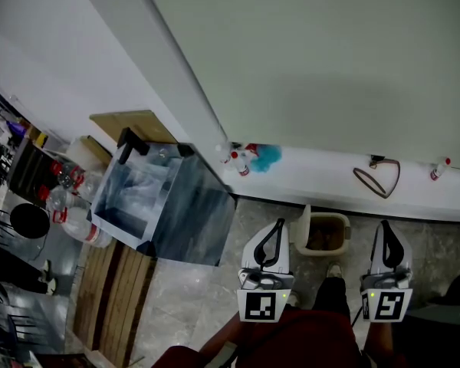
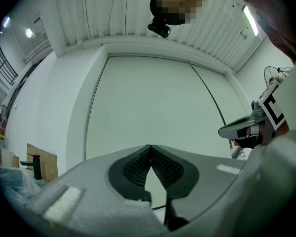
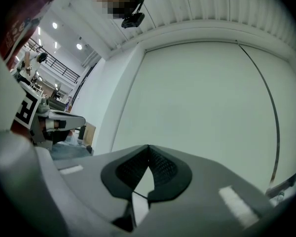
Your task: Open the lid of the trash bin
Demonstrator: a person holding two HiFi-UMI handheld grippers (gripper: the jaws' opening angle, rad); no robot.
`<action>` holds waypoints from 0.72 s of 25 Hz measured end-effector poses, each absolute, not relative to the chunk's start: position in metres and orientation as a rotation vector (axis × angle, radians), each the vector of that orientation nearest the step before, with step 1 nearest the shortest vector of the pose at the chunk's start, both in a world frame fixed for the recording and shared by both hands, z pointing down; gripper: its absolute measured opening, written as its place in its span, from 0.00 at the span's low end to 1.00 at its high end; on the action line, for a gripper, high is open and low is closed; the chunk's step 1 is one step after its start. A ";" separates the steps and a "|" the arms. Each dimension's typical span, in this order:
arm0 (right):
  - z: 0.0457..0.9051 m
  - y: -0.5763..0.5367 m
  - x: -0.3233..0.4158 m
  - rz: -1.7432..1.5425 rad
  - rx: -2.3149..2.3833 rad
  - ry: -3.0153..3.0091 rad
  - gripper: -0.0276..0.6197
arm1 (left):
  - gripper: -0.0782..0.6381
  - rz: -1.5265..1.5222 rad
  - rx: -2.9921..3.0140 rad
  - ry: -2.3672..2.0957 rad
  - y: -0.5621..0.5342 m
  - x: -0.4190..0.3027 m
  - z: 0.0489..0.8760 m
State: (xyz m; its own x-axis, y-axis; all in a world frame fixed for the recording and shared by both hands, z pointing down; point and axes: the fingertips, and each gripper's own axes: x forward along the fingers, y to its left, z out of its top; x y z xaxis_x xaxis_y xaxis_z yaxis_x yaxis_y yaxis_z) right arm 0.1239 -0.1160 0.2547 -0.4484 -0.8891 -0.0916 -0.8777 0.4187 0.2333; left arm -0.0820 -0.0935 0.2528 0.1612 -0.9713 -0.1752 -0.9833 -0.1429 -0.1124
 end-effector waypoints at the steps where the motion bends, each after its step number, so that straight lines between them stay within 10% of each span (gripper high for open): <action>1: 0.255 -0.117 0.124 -0.386 1.624 -2.606 0.04 | 0.12 0.080 -2.233 1.912 -0.094 -0.082 0.254; 18: 0.264 -0.129 0.124 -0.359 1.602 -2.594 0.04 | 0.12 0.123 -2.242 1.934 -0.105 -0.080 0.256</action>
State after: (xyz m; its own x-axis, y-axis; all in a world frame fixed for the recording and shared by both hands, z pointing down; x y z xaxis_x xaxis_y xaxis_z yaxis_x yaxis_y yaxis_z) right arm 0.1242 -0.1295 0.2639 -0.4535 -0.8892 -0.0611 -0.8724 0.4288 0.2346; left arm -0.0804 -0.1051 0.2563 0.1518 -0.9722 -0.1783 -0.9870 -0.1393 -0.0804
